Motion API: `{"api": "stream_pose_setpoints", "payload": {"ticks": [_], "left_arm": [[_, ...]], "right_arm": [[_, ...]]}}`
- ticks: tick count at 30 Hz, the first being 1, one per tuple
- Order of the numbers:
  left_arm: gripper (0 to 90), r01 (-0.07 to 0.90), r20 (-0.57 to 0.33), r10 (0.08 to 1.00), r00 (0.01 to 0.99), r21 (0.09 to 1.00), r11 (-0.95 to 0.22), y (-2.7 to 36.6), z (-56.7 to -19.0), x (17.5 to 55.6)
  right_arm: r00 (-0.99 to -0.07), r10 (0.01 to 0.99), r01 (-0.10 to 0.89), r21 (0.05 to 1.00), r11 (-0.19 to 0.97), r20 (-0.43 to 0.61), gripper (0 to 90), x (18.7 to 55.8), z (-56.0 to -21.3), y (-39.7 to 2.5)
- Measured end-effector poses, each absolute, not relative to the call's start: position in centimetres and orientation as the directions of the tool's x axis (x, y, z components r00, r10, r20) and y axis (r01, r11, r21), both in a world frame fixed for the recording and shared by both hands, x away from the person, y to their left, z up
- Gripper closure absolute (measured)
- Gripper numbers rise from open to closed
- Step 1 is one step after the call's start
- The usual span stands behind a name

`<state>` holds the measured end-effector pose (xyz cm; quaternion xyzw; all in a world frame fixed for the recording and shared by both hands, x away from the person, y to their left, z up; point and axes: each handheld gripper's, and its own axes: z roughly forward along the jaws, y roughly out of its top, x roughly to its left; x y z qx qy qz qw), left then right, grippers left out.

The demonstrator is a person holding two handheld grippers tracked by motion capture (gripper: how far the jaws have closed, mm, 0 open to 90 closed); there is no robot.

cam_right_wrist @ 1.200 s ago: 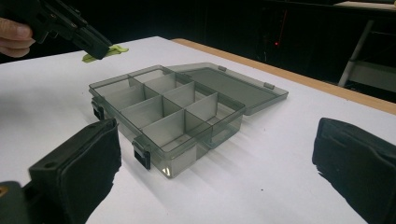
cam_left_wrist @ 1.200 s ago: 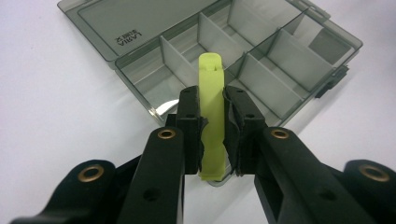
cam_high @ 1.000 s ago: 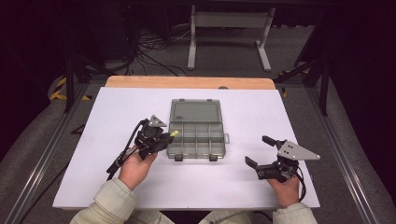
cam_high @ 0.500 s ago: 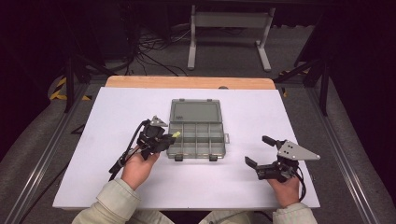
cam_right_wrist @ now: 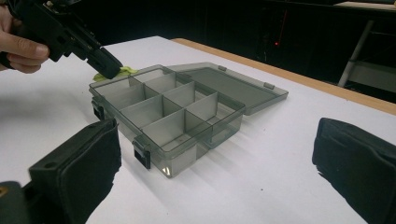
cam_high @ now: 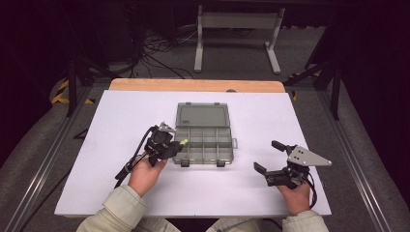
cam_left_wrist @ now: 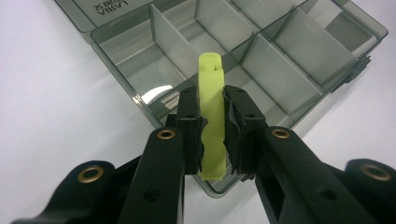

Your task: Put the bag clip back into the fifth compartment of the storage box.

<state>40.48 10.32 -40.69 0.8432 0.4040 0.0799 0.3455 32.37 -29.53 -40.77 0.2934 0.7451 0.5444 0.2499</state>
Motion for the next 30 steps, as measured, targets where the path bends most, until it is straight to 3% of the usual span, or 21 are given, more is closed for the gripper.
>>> {"api": "stream_pose_setpoints", "payload": {"ticks": [14,15,16,17,20,24,30], "left_arm": [[75.9,0.639,-0.155,0.735,0.661,0.63,-0.441,10.1,-41.1,40.6],[67.4,0.637,-0.153,0.733,0.662,0.631,-0.444,10.1,-41.1,40.7],[67.4,0.644,-0.165,0.735,0.658,0.63,-0.435,10.1,-41.1,40.7],[59.8,0.649,-0.175,0.735,0.656,0.627,-0.431,10.2,-41.1,40.8],[51.7,0.648,-0.194,0.725,0.661,0.636,-0.42,10.4,-40.9,40.8],[33.1,0.607,-0.197,0.69,0.696,0.675,-0.42,10.9,-40.1,40.4],[17.2,0.542,-0.15,0.676,0.722,0.731,-0.416,11.7,-38.4,39.4]], "right_arm": [[-0.704,0.709,0.164,0.958,0.236,-0.054,1.7,32.4,-40.8,-29.5],[-0.703,0.709,0.165,0.958,0.236,-0.054,1.7,32.4,-40.8,-29.5],[-0.703,0.709,0.165,0.958,0.236,-0.054,1.7,32.4,-40.8,-29.5],[-0.703,0.709,0.164,0.958,0.234,-0.053,1.7,32.4,-40.8,-29.5],[-0.702,0.71,0.164,0.959,0.233,-0.053,1.7,32.3,-40.8,-29.5],[-0.702,0.71,0.164,0.958,0.234,-0.053,1.7,32.3,-40.8,-29.5],[-0.702,0.71,0.161,0.959,0.232,-0.054,1.7,32.3,-40.7,-29.5]]}}
